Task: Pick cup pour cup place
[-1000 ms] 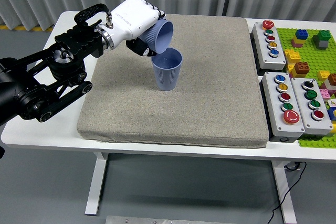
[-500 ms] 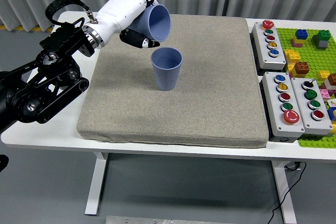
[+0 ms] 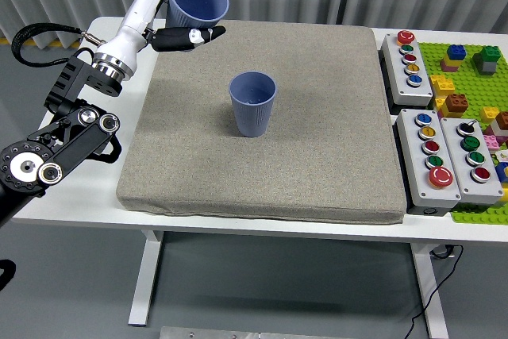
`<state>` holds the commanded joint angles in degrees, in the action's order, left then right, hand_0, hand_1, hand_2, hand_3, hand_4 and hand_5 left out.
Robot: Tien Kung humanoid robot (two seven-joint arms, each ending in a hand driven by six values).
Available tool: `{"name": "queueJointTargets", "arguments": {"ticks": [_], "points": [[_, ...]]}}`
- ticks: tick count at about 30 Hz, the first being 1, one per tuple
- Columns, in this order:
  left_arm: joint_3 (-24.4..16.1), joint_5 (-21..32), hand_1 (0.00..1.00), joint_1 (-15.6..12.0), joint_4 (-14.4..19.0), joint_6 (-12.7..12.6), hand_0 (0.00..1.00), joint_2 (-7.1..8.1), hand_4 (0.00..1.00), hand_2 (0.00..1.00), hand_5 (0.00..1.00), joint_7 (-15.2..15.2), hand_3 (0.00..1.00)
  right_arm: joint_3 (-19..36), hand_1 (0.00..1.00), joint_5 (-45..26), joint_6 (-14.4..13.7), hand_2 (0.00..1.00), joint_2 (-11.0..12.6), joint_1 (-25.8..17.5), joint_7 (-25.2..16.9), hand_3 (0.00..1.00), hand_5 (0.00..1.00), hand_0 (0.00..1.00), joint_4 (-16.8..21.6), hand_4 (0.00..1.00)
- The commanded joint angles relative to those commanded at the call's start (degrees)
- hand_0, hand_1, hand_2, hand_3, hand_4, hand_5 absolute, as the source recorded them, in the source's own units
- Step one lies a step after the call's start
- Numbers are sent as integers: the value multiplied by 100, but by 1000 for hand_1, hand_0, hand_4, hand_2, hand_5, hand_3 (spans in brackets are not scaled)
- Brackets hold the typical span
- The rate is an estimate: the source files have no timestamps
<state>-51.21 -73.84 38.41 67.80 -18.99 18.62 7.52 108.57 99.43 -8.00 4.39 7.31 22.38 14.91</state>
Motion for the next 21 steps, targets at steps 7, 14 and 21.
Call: {"name": "queueJointTargets", "arguments": {"ticks": [7,14,21], "points": [[-40,278,479,-482,33,-366,511,-166,865,501,223,191,561,-7,609,-16,-7,516,-8,-62,-8,595,2,642,-2,2],[-104,508,487,-928,104,-618,516,-152,864,503,224,421,561,-7,609,-39,-9,516,-14,-81,-20,595,2,642,-6,2],[-75,462,496,-1227,10,-638,524,-291,859,505,227,594,561,-19,609,-44,-7,516,-16,-66,-28,596,2,641,-10,2]]}}
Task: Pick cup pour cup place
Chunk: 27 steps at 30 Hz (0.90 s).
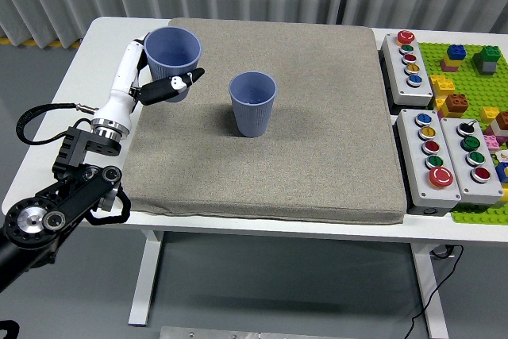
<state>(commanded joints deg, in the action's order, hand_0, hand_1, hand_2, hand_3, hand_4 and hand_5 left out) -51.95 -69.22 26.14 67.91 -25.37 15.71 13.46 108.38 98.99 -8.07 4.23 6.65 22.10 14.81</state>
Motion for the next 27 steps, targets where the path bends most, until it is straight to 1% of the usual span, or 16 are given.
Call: {"name": "queueJointTargets", "arguments": {"ticks": [2,3,4,5,6,8,10,11,15,18,19,25,27], "points": [[29,-35,496,-115,-81,-59,524,-124,859,505,227,81,561,-8,609,-28,-6,516,-1,3,0,596,2,641,2,2],[28,-24,496,-147,-99,-64,524,-159,859,505,227,109,561,-7,609,-27,-6,516,-1,3,1,596,2,641,2,2],[10,68,501,-220,-140,-121,524,-248,859,506,234,192,562,-2,609,-15,-4,516,-3,2,-1,596,2,641,2,2],[4,100,501,-243,-153,-140,524,-277,859,506,234,219,562,-1,609,-11,-3,516,-3,2,-1,596,2,641,1,2],[0,174,501,-304,-201,-167,524,-355,859,506,234,265,562,4,609,-8,-1,516,-7,-4,2,596,2,641,3,2],[9,264,501,-397,-268,-206,524,-461,859,506,234,352,562,12,609,8,0,516,-11,-7,2,596,2,641,4,2],[35,361,511,-474,-308,-261,535,-528,854,512,238,450,561,16,609,12,2,516,-15,-10,5,596,2,642,4,2],[46,407,511,-508,-325,-296,535,-555,854,512,238,497,561,17,609,13,2,516,-17,-12,6,596,2,642,5,2],[148,817,511,-599,-381,-540,535,-629,854,512,238,868,561,29,609,37,11,516,-25,0,15,596,2,642,8,2],[218,985,511,-619,-421,-661,545,-661,850,511,245,1079,557,34,609,60,18,517,-32,13,22,596,2,642,10,2],[266,1014,511,-624,-472,-733,545,-683,850,511,245,1198,557,32,609,58,20,517,-34,16,21,596,2,642,9,2],[443,1235,526,-628,-627,-800,560,-732,850,517,259,1418,557,35,609,79,30,516,-31,27,22,595,2,641,9,2],[498,1268,526,-626,-679,-805,560,-751,850,517,259,1441,557,42,609,96,33,516,-29,29,21,595,2,641,9,2]]}}
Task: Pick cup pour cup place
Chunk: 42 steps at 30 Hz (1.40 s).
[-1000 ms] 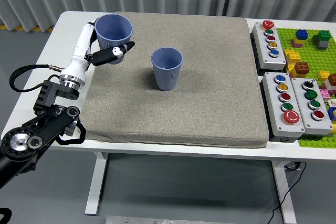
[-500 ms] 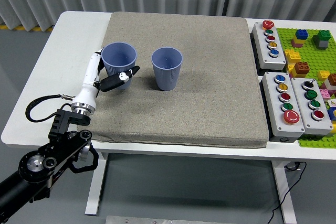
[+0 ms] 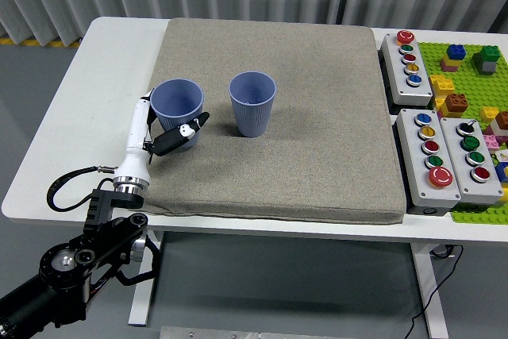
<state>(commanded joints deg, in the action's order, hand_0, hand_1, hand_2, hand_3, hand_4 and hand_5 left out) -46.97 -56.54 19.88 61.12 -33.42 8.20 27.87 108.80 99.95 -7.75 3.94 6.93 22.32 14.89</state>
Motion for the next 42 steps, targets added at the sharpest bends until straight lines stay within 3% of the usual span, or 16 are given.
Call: {"name": "queueJointTargets", "arguments": {"ticks": [19,20,42], "points": [[186,89,541,78,-247,147,577,-91,856,546,288,54,575,15,609,8,-6,516,-1,17,12,596,2,641,3,2],[166,49,578,79,-240,182,607,-91,895,632,357,50,673,18,609,14,-5,516,-1,18,14,596,2,641,3,2],[75,-96,635,11,-248,393,646,-79,926,713,394,28,731,59,609,131,27,516,0,4,17,596,2,641,1,2]]}}
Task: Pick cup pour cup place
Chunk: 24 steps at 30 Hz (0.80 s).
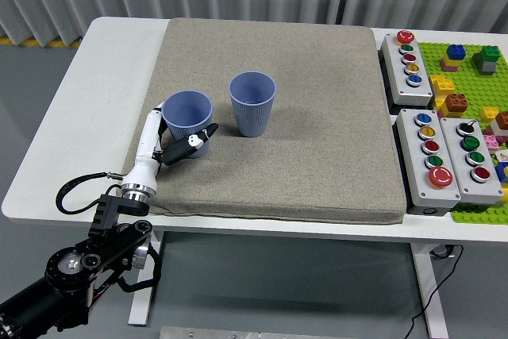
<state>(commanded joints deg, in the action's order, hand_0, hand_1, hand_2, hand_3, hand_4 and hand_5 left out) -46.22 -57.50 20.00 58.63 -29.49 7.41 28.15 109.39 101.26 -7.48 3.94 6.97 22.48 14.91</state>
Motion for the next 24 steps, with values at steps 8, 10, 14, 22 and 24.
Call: {"name": "queueJointTargets", "arguments": {"ticks": [8,10,14,22,24], "points": [[-54,-141,690,-17,40,145,688,4,991,800,456,-53,845,3,609,1,3,516,2,-4,-3,595,2,641,-2,2],[-58,-145,690,-22,36,158,688,4,991,800,456,-58,845,4,609,1,5,516,2,-3,-4,595,2,641,-2,2],[-61,-144,695,-29,35,169,692,6,966,808,445,-59,850,5,609,-5,1,516,2,-1,-5,595,2,641,-3,2],[-125,-227,700,-72,99,176,693,26,969,807,442,-69,850,9,609,-11,0,516,8,19,-6,595,2,641,-5,2],[-143,-240,700,-89,117,180,693,35,969,807,442,-73,850,9,609,-14,0,516,9,22,-6,595,2,641,-6,2]]}}
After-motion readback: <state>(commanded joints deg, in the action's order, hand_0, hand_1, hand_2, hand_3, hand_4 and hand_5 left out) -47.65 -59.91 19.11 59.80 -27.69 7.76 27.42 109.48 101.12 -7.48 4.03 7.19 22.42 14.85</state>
